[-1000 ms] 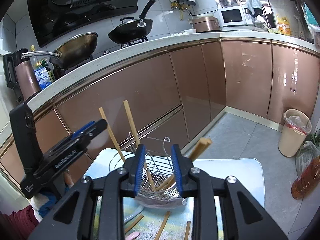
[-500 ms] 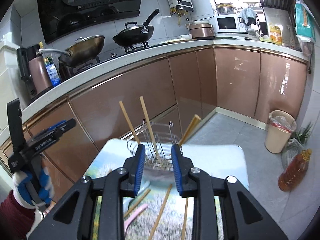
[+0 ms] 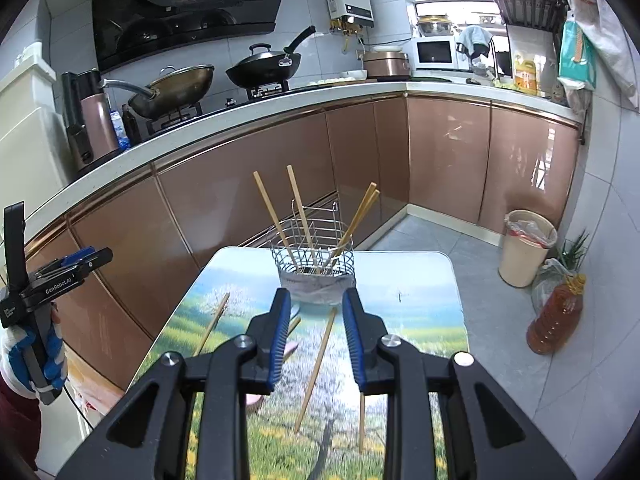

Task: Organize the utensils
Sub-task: 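Withdraw both open tools up from the wire holder, then lower the left tool toward a bamboo chopstick while the right tool lowers toward another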

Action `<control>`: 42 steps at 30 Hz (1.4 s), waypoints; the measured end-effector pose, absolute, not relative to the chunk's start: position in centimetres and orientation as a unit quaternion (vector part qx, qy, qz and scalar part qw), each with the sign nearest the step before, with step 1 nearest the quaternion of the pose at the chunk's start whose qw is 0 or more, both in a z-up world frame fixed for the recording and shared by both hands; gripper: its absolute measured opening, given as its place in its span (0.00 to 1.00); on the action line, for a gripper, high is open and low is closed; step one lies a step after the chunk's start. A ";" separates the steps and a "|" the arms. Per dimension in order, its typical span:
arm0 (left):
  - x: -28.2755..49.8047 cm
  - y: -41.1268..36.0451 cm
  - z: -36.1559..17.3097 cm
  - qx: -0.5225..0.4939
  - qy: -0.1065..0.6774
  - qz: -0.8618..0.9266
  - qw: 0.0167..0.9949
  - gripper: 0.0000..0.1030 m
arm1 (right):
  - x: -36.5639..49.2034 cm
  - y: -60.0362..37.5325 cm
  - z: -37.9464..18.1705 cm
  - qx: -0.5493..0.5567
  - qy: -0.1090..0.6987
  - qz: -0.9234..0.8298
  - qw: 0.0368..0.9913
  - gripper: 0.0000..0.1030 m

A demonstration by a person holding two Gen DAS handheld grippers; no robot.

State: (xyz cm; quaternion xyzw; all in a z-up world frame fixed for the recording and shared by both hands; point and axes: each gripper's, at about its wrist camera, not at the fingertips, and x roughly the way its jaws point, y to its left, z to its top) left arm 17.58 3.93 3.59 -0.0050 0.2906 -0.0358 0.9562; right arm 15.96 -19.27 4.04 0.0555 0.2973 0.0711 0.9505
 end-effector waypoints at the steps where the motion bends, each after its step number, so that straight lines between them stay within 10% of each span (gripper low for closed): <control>1: 17.2 4.0 3.7 -0.002 0.292 -0.036 0.956 0.60 | 15.6 -19.2 4.2 0.056 0.296 0.070 0.951 0.25; 19: 15.3 5.1 1.1 0.000 0.341 -0.039 0.939 0.60 | 11.6 -19.2 3.5 0.050 0.301 0.056 0.951 0.25; 42: 30.0 4.2 -14.5 0.008 0.521 -0.033 0.853 0.60 | 26.6 -19.3 -10.0 0.054 0.446 0.071 0.891 0.24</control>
